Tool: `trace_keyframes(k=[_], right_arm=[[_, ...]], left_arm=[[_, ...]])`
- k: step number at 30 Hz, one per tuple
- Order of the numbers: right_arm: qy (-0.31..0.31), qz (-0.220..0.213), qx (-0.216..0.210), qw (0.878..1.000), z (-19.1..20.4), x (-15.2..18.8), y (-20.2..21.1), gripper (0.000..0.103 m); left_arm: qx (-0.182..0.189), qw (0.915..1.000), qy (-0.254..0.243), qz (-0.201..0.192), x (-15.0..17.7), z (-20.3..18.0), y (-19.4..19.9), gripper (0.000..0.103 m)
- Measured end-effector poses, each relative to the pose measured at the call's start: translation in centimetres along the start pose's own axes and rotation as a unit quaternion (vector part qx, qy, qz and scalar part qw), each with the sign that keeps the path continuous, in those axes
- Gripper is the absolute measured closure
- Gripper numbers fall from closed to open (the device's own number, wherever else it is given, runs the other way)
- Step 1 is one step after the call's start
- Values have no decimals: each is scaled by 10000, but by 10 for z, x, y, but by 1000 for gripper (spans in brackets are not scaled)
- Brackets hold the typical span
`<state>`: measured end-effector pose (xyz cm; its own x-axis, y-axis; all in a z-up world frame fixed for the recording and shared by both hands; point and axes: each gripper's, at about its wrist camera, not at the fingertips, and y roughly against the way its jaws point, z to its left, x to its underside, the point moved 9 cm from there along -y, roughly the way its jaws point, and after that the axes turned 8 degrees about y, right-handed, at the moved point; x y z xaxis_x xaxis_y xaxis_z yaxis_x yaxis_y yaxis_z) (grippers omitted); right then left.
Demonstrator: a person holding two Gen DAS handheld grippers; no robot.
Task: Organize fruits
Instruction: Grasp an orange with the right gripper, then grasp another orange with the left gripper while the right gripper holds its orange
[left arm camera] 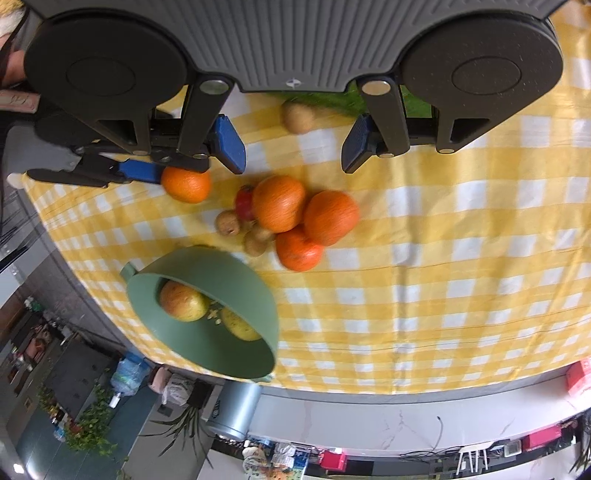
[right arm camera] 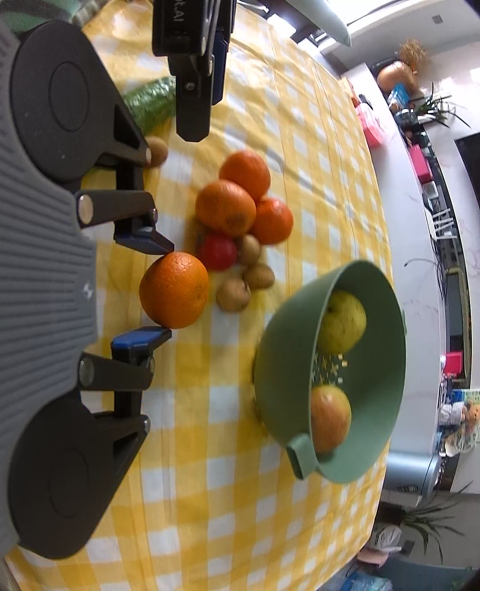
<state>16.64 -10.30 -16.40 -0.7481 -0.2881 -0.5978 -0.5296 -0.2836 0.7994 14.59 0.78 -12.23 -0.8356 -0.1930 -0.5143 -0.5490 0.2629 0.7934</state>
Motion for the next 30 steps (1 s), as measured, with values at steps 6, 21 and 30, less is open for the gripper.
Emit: trace_keyframes(k=[6,21,30], right_arm=[[-5,76,33,10000,-4,2,-7,63],[-63,-175,-135,9997,-7,-2,-10,61],[-36,-170,-101,9998,-6,-1,-12,60]], left_arm=[[13,9999,67,-97,-6,-12,-20,33],[-201,9990,398,-79,-11,-16,-51,41],[-212,9988,427,-97,-10,-13,-54,59]])
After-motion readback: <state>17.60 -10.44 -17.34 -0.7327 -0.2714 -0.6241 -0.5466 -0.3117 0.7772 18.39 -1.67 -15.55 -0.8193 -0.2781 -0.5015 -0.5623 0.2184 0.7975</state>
